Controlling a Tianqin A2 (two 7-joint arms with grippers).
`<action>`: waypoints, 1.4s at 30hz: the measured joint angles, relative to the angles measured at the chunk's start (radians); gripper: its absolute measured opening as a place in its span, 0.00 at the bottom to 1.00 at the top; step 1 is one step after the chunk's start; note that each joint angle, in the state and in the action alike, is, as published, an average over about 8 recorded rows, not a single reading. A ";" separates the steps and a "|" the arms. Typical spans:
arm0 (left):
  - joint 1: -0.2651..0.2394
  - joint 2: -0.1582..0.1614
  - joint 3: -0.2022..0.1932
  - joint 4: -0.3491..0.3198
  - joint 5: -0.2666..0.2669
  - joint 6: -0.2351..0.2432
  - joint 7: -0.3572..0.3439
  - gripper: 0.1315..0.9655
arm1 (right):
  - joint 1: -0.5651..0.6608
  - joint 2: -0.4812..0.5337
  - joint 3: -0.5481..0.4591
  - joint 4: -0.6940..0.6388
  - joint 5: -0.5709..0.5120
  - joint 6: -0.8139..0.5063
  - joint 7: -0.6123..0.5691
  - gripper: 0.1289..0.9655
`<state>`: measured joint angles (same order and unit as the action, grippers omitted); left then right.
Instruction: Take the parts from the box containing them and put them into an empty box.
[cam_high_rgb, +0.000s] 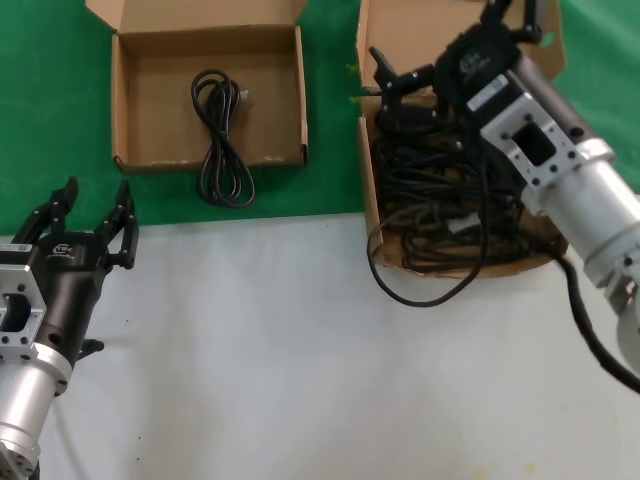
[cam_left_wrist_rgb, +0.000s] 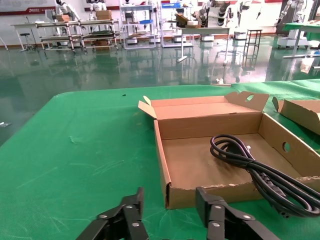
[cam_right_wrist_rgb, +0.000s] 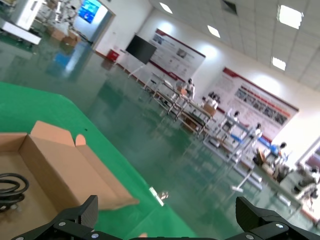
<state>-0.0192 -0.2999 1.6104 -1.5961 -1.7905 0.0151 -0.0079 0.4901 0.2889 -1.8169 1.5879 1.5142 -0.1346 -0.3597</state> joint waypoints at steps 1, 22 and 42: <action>0.000 0.000 0.000 0.000 0.000 0.000 0.000 0.24 | -0.009 0.000 0.004 0.000 0.005 0.002 0.006 1.00; 0.007 0.000 -0.004 -0.002 -0.004 -0.006 0.003 0.69 | -0.192 0.004 0.085 0.005 0.112 0.053 0.140 1.00; 0.014 0.000 -0.008 -0.003 -0.007 -0.011 0.006 0.98 | -0.366 0.008 0.162 0.009 0.213 0.100 0.268 1.00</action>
<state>-0.0049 -0.3000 1.6026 -1.5990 -1.7976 0.0038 -0.0020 0.1241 0.2972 -1.6550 1.5969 1.7275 -0.0342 -0.0913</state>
